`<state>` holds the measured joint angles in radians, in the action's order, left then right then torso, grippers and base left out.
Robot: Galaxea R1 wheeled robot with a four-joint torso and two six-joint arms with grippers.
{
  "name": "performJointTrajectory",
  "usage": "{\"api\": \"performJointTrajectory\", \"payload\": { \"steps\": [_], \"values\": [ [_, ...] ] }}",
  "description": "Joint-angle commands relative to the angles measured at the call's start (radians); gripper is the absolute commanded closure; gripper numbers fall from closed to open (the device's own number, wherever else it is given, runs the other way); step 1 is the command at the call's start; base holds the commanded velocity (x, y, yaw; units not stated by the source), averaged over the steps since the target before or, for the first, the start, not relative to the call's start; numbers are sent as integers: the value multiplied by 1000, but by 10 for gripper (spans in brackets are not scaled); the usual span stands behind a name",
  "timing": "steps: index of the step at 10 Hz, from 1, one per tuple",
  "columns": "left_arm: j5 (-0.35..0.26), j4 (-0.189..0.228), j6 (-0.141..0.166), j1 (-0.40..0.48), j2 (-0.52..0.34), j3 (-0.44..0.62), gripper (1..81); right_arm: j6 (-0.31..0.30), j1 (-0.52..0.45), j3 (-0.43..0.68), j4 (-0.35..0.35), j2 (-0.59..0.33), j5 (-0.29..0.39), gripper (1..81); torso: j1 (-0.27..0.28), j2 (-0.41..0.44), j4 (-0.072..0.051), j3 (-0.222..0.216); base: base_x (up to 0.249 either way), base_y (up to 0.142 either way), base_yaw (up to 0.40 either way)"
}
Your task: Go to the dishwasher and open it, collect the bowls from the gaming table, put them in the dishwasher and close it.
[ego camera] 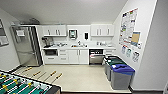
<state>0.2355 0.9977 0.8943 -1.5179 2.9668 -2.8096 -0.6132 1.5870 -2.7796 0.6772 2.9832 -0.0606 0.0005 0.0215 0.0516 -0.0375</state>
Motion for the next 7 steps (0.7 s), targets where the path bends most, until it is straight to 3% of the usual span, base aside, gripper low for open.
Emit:
{"api": "performJointTrajectory", "payload": {
  "steps": [1, 7],
  "values": [
    [-30, -4, 3, 60, -5, -7, 811, 1, -51, 14, 13, 19, -2, 811, 0, 0, 0, 0, 177, 0, 0],
    [-30, -5, 2, 60, -3, -7, 811, 1, -51, 14, 13, 21, -2, 811, 0, 0, 0, 0, 177, 0, 0]
  ]
}}
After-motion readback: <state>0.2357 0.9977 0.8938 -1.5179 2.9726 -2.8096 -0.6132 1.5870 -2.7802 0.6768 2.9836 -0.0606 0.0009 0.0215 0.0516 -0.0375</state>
